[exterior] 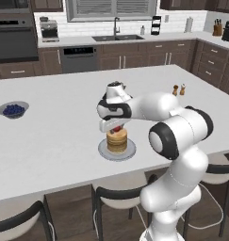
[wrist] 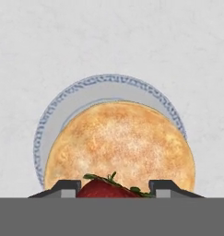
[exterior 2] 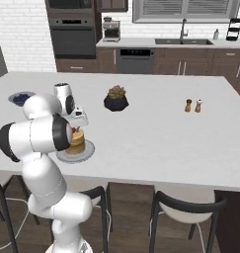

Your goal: Take the strawberry from the fridge and place it on top of the pancake, located on the dining counter.

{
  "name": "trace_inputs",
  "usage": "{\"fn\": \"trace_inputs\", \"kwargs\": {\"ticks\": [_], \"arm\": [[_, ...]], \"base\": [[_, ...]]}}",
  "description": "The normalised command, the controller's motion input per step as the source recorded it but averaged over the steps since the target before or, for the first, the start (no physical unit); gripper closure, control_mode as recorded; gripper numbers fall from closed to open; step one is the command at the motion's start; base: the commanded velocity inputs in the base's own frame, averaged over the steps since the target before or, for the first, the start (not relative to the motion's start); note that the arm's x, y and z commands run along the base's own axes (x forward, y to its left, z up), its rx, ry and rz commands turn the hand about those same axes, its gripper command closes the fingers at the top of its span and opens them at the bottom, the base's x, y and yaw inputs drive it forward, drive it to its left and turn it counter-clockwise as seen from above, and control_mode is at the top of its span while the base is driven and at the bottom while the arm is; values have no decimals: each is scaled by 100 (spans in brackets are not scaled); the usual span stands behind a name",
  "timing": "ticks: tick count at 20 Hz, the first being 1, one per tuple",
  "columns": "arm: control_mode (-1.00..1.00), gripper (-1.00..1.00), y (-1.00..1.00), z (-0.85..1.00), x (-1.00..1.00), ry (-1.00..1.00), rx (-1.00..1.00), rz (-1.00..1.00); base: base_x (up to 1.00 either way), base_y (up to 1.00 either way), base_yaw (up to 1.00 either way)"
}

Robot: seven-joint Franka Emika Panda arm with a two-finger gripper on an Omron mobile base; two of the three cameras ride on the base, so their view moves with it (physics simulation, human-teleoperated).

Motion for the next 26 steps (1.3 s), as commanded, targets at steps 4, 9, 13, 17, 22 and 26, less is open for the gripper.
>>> {"fn": "trace_inputs", "kwargs": {"ticks": [4,9,13,17,22,26], "arm": [[-100,-100,0,-14,0,0,0,1],[-100,-100,0,-3,0,0,0,2],[-100,-100,0,0,-11,-4,0,1],[-100,-100,0,9,-29,-9,0,0],[-100,-100,0,66,-29,-15,0,0],[-100,-100,0,69,-30,-13,0,0]], "base": [[0,0,0],[0,0,0],[0,0,0],[0,0,0],[0,0,0],[0,0,0]]}}
